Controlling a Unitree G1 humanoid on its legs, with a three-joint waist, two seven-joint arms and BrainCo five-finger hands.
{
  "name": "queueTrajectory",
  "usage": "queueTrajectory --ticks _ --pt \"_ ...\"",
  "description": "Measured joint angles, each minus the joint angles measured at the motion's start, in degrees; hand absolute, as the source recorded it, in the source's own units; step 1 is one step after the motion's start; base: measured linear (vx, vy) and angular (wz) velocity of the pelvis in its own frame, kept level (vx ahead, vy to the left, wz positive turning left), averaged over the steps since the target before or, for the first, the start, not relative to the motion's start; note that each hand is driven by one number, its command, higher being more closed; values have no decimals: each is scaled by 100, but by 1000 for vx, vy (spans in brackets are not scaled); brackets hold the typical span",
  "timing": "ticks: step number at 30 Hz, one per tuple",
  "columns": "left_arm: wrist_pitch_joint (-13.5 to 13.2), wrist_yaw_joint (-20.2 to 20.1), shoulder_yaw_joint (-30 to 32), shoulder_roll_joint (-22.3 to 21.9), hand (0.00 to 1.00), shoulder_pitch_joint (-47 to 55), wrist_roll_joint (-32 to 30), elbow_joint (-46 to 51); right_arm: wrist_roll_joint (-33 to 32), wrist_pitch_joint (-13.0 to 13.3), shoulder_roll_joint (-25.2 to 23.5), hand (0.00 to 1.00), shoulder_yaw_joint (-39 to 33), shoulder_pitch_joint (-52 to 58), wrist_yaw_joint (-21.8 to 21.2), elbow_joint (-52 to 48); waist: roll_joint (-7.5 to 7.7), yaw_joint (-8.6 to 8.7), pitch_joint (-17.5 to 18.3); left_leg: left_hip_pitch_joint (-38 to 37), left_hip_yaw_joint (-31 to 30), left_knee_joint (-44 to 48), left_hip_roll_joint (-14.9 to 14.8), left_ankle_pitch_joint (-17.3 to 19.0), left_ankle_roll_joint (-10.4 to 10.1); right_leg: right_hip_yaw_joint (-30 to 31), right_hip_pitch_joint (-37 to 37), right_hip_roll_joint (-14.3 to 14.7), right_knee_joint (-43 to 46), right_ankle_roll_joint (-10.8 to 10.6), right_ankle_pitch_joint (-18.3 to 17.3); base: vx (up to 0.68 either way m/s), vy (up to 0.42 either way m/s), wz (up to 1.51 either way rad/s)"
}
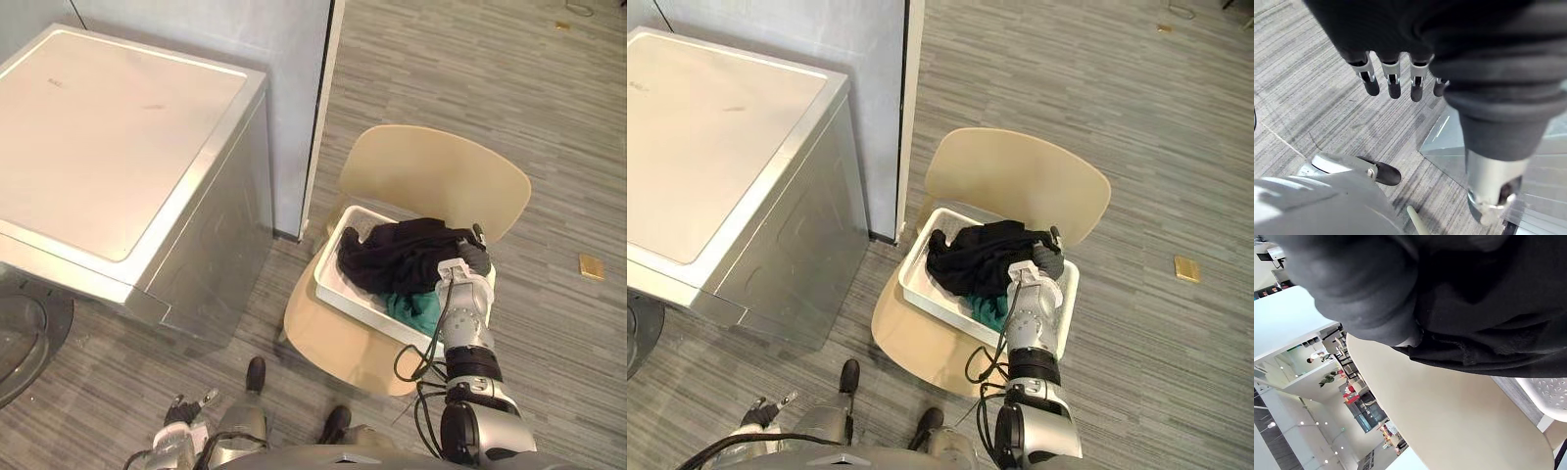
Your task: Pick up the laundry basket with both hands and put the clothes into the washing machine.
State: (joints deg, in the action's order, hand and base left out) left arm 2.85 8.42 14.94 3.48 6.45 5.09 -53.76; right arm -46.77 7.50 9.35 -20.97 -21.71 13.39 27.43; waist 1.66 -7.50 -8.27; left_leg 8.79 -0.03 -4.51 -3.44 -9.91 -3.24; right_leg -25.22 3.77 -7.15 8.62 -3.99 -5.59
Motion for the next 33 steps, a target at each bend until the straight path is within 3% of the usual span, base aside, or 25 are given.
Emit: queueTrajectory --ticks 6,9,13,19,26,33 --pt "130 2 -10 -2 0 167 -91 -134 -98 6 158 100 18 -12 -30 -1 -68 -3 101 -130 13 -9 54 20 28 61 -282 61 -453 -33 279 -12 22 -5" --pt "147 1 -330 7 0 151 -89 -32 -283 23 348 100 82 -192 -25 -5 -184 17 202 -177 9 -36 80 61 30 72 -372 55 -606 -9 341 -11 8 0" --pt "130 2 -974 18 0 126 -19 739 -440 92 626 100 237 -557 -3 -205 -296 54 325 -218 4 -1 108 31 98 86 -479 64 -706 -82 486 10 0 0" --pt "28 1 -2000 109 0 -154 155 2353 -526 296 1023 100 377 -1602 98 -456 -297 166 420 -397 35 -4 56 19 102 167 -636 144 -801 -53 569 -19 -8 -6" --pt "-119 132 -2438 340 0 -709 608 3615 -524 358 1395 100 808 -2392 211 -455 -320 296 664 -554 280 -37 -53 71 42 436 -657 204 -857 2 616 -39 -14 -18" --pt "-240 404 -2818 520 0 -2101 606 3818 -509 355 1411 100 1188 -2877 223 -461 -342 443 729 -577 474 -36 -138 60 46 634 -666 309 -1020 63 771 -9 -22 -18"
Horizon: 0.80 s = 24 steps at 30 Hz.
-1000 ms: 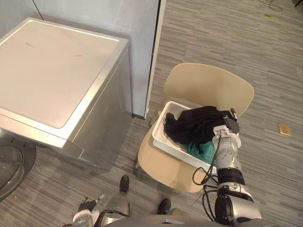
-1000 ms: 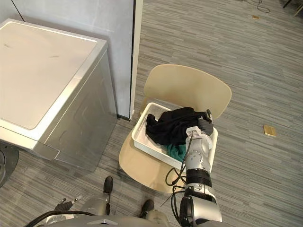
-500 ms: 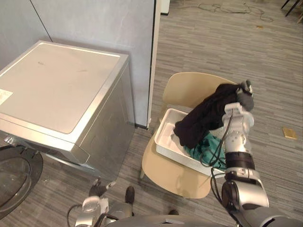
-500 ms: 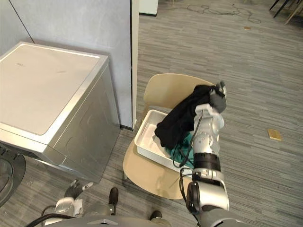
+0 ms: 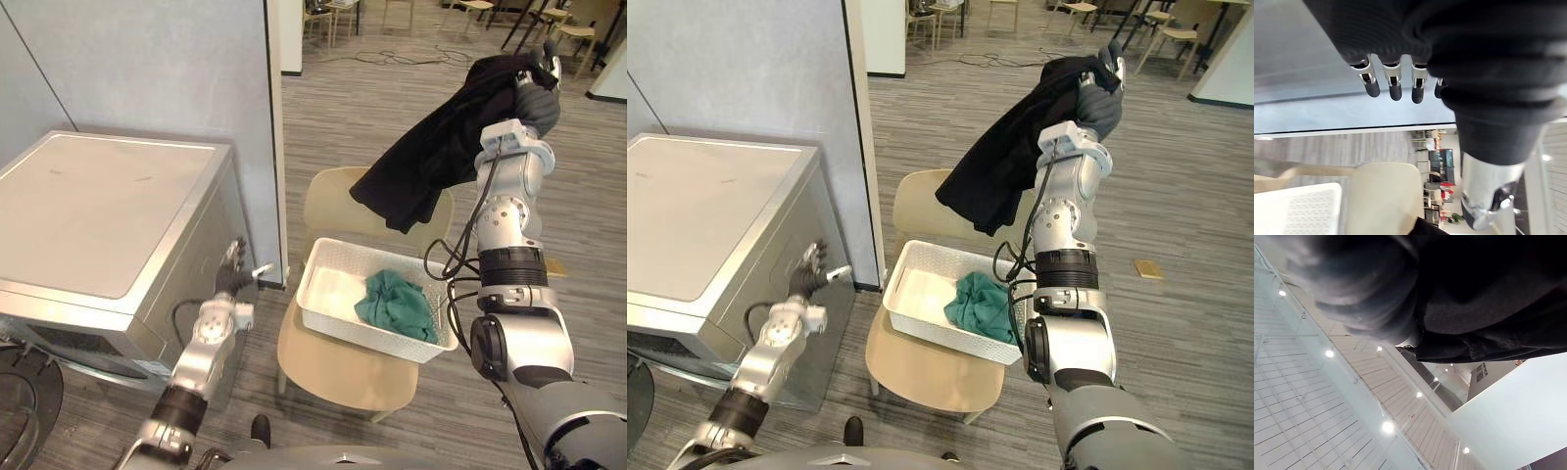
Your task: Pick up the laundry basket with both hands and put the clothes into the washing machine.
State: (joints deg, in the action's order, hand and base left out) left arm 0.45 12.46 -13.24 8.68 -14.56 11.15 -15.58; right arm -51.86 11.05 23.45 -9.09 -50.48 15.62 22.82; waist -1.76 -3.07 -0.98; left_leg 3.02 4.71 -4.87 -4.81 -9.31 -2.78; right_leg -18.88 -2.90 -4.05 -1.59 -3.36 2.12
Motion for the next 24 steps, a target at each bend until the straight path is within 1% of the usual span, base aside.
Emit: queueTrajectory --ticks 2,4,6,8,12,15,18,20,22,24 --pt "-30 21 -124 1 0 -326 -1 0 2 -1 -2 100 8 -90 9 -15 -1 23 0 -1 43 1 2 0 0 57 27 23 -5 5 18 3 -9 -15" --pt "-51 122 -262 12 0 -786 -5 -46 3 -3 -41 100 106 -215 71 -180 -3 44 2 -1 172 32 -2 0 0 177 72 32 -48 13 77 22 -3 -27" --pt "-51 178 -326 20 0 -1131 -11 -159 7 -5 -84 100 236 -238 109 -373 -4 128 2 -4 198 34 2 -1 0 220 78 34 -83 14 112 19 -3 -14" --pt "-50 223 -402 24 0 -1352 -14 -267 9 -5 -137 100 235 -256 115 -415 -5 169 3 -16 228 34 1 -1 0 251 85 35 -84 15 119 5 -2 -10" --pt "-17 226 -674 32 0 -1827 -25 -674 10 -7 -392 100 501 -419 151 -419 -79 263 51 -21 344 31 -7 0 0 403 152 38 -129 24 192 -19 4 -18" --pt "51 216 -954 21 0 -2066 -30 -827 10 -12 -562 100 659 -418 164 -420 -90 327 58 -21 374 25 -13 1 -1 432 166 41 -146 32 214 -33 7 -8" --pt "92 214 -1163 -76 0 -2312 -140 -1020 10 -17 -731 100 833 -418 189 -438 -92 353 59 -22 462 -3 -22 5 -6 524 214 40 -151 53 241 -44 11 -16" --pt "147 212 -1283 -150 0 -2514 -205 -1283 10 -42 -857 100 1071 -414 188 -519 -93 403 59 -21 494 -3 -19 6 -6 569 248 33 -154 70 255 -14 12 -11" --pt "170 215 -1401 -243 0 -2650 -268 -1436 10 -73 -990 100 1169 -361 185 -719 -94 454 59 -21 496 -3 -17 7 -8 572 261 28 -153 72 256 0 0 0" --pt "202 216 -1497 -343 0 -2755 -468 -1510 10 -77 -1081 100 1353 -300 156 -900 -94 470 58 -20 513 -4 -18 9 -11 590 280 23 -150 72 256 4 2 -3"
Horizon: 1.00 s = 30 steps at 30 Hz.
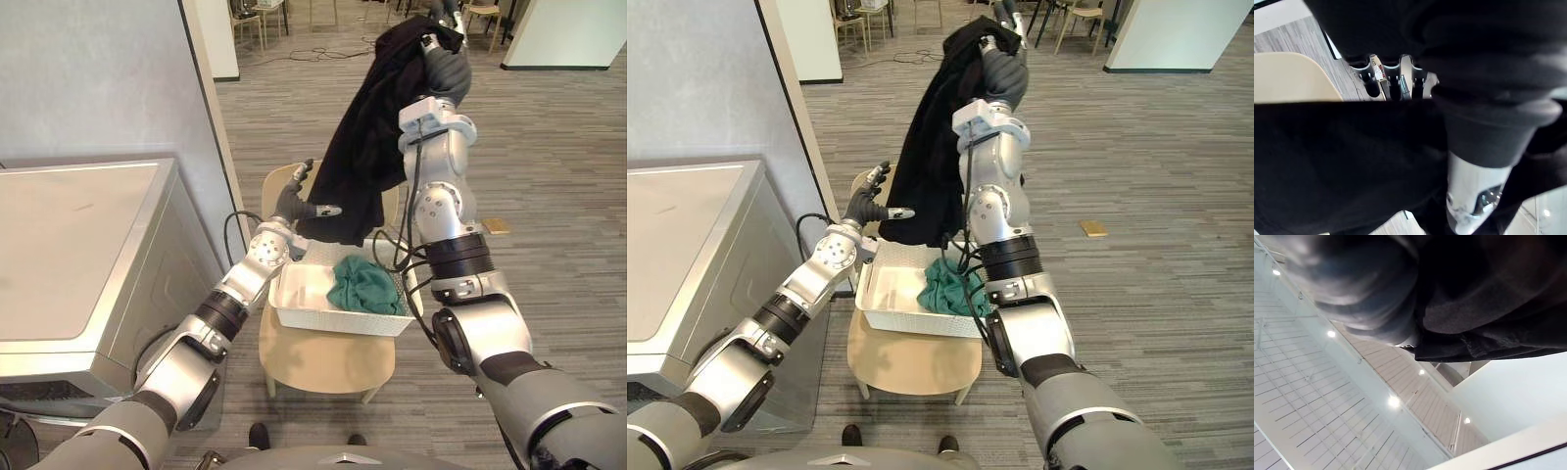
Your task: Pick up the laundry basket with both hands and put the clothes into the washing machine.
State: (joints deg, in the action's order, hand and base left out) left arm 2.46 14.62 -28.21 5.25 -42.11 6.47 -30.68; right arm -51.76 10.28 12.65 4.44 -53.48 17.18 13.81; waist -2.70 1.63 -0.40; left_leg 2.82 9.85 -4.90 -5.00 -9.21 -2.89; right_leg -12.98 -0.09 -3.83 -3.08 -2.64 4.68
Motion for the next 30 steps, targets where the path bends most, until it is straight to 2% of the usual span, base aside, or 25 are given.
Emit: queueTrajectory --ticks 4,9,19,20,30 --pt "31 0 -122 -185 0 -211 -120 -243 -1 -19 -170 100 336 355 -166 -183 0 38 0 0 40 0 -2 7 -9 44 26 -9 1 -2 2 18 -1 -6" --pt "197 36 -232 -338 0 -364 -233 -514 -12 -46 -335 100 572 558 -173 -182 -1 82 0 -1 114 2 -3 27 -35 127 76 -6 -2 -22 28 23 -5 -10" --pt "220 571 -319 -757 0 -877 -333 -622 -22 -38 -568 100 1124 642 -233 -441 -3 180 0 -2 133 32 -4 46 -60 189 117 -1 -5 -34 37 13 -2 -3" --pt "220 641 -316 -793 100 -912 -333 -622 -22 -37 -603 100 1123 694 -239 -501 -3 180 0 -2 138 32 -5 47 -61 197 119 -2 -10 -31 38 2 1 -3" --pt "218 935 -88 -916 100 -1090 -323 -606 -80 73 -607 100 1348 998 -428 -840 -12 208 2 -17 268 30 -16 54 -70 297 126 -4 -116 8 124 0 1 -7"
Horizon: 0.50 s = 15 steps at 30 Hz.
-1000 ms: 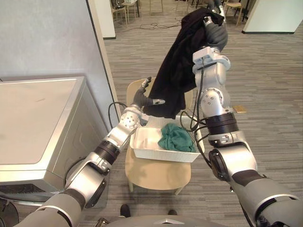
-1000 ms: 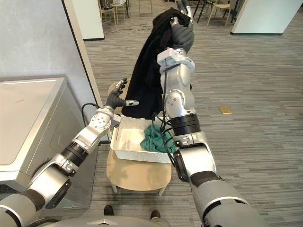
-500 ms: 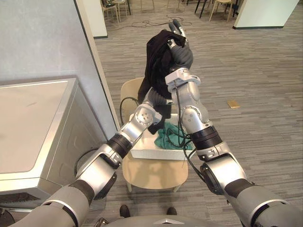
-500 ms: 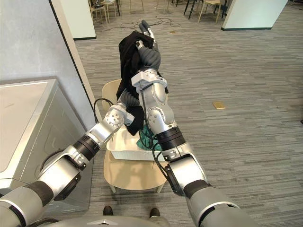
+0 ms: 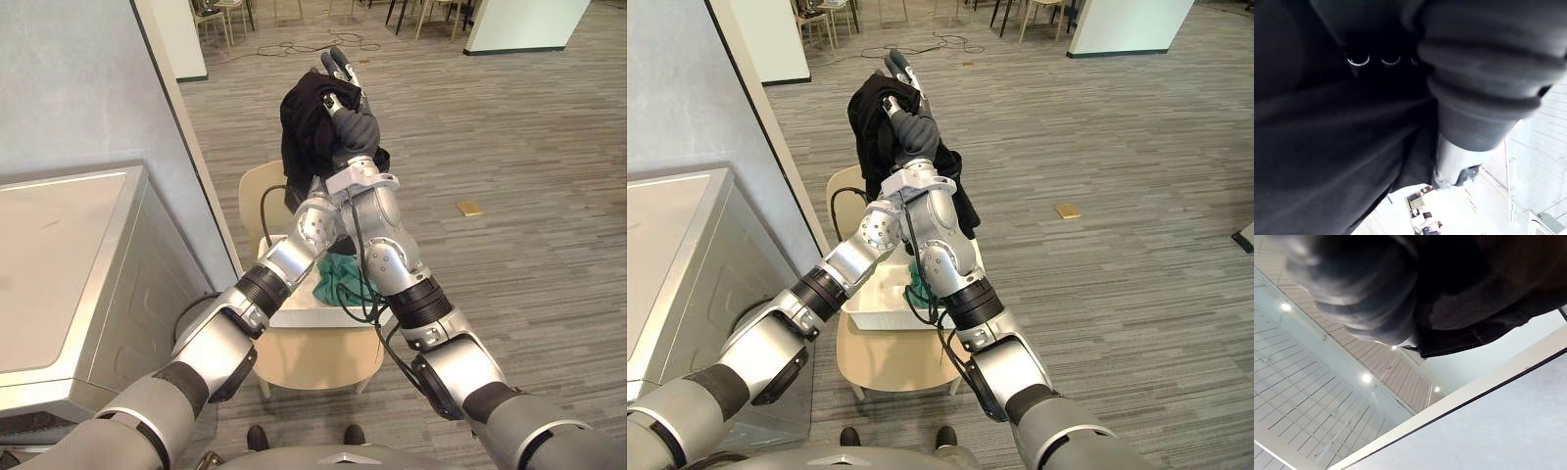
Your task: Pick up the laundry basket with both hands and put the clothes into the washing machine.
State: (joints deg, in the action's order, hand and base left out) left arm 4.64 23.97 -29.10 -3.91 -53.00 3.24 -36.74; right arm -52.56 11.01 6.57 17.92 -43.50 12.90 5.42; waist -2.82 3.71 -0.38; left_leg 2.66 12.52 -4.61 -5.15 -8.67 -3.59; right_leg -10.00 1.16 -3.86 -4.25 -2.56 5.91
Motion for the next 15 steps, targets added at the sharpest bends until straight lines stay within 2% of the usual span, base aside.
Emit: queueTrajectory --ticks 15 --pt "-1 71 -10 -123 100 4 13 0 -4 154 -39 100 1 152 10 -115 -9 -29 -3 -58 -161 -31 9 16 -7 -134 -160 -6 -33 -5 -42 6 -3 5"
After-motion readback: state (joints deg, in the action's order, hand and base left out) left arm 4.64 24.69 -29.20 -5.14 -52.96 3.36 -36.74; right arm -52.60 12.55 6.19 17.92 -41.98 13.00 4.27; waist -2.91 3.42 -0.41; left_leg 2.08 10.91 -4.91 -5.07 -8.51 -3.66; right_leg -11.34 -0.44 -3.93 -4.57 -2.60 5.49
